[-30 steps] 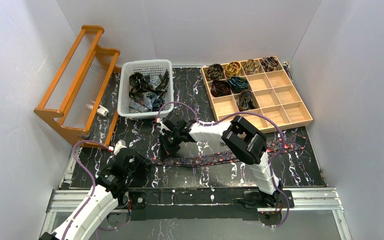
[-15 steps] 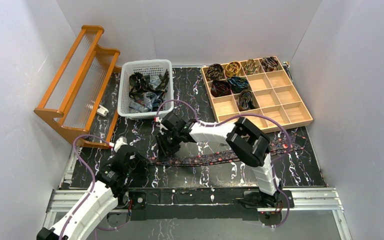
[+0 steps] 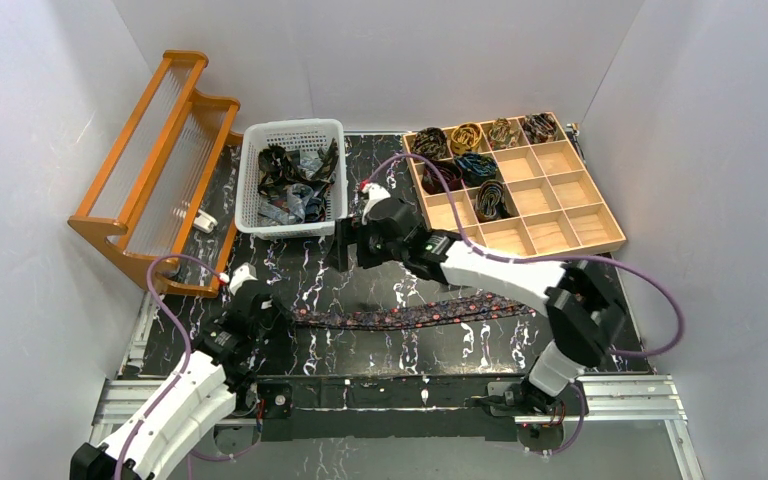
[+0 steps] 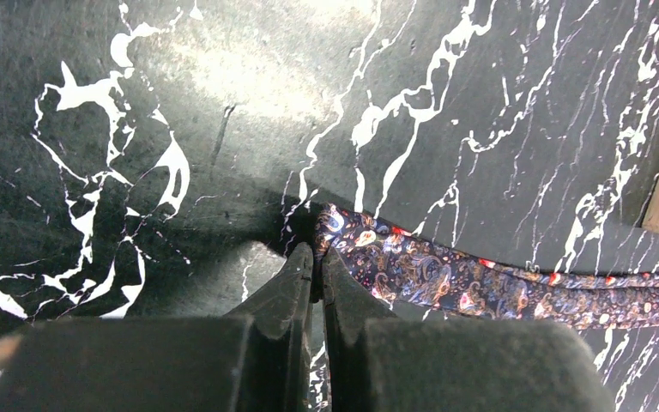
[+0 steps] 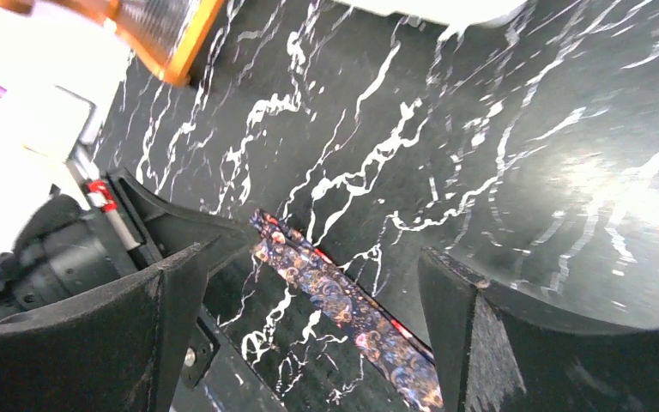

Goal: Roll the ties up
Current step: Roll the tie at the center of the board.

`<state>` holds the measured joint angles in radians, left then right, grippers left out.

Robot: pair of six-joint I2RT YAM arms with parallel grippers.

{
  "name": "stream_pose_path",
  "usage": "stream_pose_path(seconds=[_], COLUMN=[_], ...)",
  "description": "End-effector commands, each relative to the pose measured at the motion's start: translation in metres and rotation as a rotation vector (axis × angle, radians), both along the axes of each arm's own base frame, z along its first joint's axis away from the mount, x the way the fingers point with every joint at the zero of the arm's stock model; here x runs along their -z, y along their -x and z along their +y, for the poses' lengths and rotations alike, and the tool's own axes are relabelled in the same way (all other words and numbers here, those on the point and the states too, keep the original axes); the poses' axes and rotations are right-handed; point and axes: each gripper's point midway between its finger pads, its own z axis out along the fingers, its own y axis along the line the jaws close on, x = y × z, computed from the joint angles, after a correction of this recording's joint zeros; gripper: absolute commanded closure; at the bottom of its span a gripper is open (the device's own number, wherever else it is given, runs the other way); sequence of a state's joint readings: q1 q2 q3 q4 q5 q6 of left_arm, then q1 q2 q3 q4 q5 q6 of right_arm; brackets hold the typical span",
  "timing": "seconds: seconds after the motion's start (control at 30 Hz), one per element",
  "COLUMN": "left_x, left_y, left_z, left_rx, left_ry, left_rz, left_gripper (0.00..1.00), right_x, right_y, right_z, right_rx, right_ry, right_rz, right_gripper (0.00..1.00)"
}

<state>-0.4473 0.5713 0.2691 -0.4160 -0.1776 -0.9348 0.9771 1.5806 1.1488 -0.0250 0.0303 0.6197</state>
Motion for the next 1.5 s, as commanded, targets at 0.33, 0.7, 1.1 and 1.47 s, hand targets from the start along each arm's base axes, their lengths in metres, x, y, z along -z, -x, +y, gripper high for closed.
stream_pose_path(seconds=[0.33,0.7,1.1,1.47], left_x=[-0.023,-0.025,-0.012,0.002], left_y=[-0.015,-0.015,-0.007,-0.001], left_z=[0.006,0.006,0.010,0.021], left_rx=[0.021,0.025,-0.037,-0.104], left_ry=[-0.082,-0.084,-0.067,-0.095], left_rz=[-0.039,-0.046,0.009,0.046], left_gripper=[1.00,1.00,0.78,0.35], right_x=[0.074,0.117,0.166,0.185], right_y=[0.069,0.074,0.069,0.072], right_z=[0.062,0.054,0.030,0.017], right_rx=[-0.279,-0.221,-0.145,-0.142], right_ry=[-0.080,0.092,0.289,0.360], right_rz=[0.460,0.535,0.548,0.552], right_gripper=[0.70,0.90,0.97,0.99])
